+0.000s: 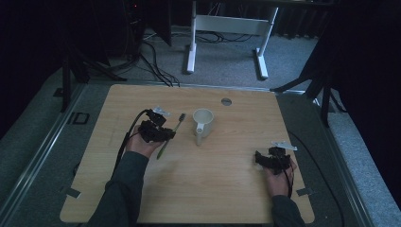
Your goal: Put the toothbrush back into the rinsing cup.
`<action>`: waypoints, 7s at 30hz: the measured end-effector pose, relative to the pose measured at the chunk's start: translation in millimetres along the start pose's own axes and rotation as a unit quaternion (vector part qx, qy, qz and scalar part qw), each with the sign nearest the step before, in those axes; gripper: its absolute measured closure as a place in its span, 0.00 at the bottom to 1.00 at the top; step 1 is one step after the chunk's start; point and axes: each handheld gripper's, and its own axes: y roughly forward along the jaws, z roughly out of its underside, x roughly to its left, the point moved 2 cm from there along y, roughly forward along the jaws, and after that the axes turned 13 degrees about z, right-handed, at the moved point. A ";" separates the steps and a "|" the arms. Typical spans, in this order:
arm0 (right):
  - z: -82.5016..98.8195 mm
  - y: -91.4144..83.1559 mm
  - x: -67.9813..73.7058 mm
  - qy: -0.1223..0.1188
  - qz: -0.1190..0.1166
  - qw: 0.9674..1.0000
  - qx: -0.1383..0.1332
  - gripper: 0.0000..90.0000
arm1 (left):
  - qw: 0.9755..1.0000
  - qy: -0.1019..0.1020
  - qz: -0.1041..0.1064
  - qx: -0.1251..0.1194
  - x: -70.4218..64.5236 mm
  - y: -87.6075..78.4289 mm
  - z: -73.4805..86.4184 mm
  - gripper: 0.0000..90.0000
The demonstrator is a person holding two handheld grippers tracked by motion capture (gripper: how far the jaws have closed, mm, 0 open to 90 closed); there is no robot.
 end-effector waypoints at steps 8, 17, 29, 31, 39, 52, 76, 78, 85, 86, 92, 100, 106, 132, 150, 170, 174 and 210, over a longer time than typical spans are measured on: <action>0.0 0.0 0.0 0.000 0.000 1.000 0.000 0.20 | 1.000 0.008 0.000 -0.028 -1.9 -2.2 -2.0 0.88; 0.0 0.0 0.0 0.000 0.000 1.000 0.000 0.20 | 0.998 0.015 0.003 -0.054 -3.1 -3.4 -3.5 0.88; 0.0 0.0 0.1 0.001 0.000 1.000 0.000 0.20 | 0.996 0.025 0.005 -0.080 -5.3 -3.2 -5.4 0.88; 0.0 0.0 0.1 0.001 0.000 1.000 0.000 0.20 | 0.996 0.027 0.005 -0.083 -5.7 -3.3 -5.7 0.88; 0.0 0.0 0.1 0.001 0.000 1.000 0.000 0.20 | 0.995 0.031 0.002 -0.092 -6.5 -1.9 -6.5 0.88; -0.1 0.1 0.0 0.000 0.000 1.000 -0.001 0.20 | 0.993 0.034 0.001 -0.111 -7.4 -0.9 -7.8 0.88; 0.0 0.0 0.1 0.000 0.000 1.000 0.000 0.20 | 0.988 0.052 0.014 -0.143 -9.7 2.3 -10.0 0.87; 0.0 0.0 0.0 0.000 0.000 1.000 0.000 0.20 | 0.988 0.053 0.014 -0.143 -10.0 2.6 -10.1 0.87; 0.0 0.0 0.0 0.000 0.000 1.000 0.000 0.20 | 0.986 0.055 0.015 -0.156 -11.4 4.1 -11.2 0.87; 0.0 0.0 0.0 0.000 0.000 1.000 0.000 0.20 | 0.986 0.054 0.015 -0.159 -11.5 4.3 -11.5 0.87; 0.0 0.0 0.0 0.000 0.000 1.000 0.000 0.20 | 0.984 0.062 0.013 -0.169 -12.6 4.5 -12.7 0.87; -0.1 0.0 0.0 0.000 0.000 1.000 0.000 0.20 | 0.981 0.064 0.014 -0.185 -12.1 2.4 -13.9 0.87; -0.1 0.2 0.0 0.000 0.000 1.000 -0.001 0.20 | 0.979 0.067 0.016 -0.193 -12.2 3.0 -14.7 0.87; -0.1 0.1 0.0 0.000 0.000 1.000 0.000 0.20 | 0.971 0.068 0.023 -0.230 -17.7 4.6 -26.0 0.88; -0.1 0.2 0.0 0.000 0.000 1.000 -0.001 0.20 | 0.963 0.067 0.022 -0.261 -18.2 4.3 -29.7 0.88; -0.2 0.3 0.0 -0.001 0.000 1.000 -0.001 0.20 | 0.957 0.069 0.023 -0.282 -20.6 6.9 -35.5 0.88; -0.2 0.3 0.0 -0.001 0.000 1.000 -0.001 0.20 | 0.956 0.068 0.023 -0.286 -21.3 8.0 -37.0 0.88; -0.3 0.3 0.1 -0.001 -0.001 1.000 -0.001 0.20 | 0.940 0.117 0.029 -0.319 -30.1 12.8 -41.6 0.88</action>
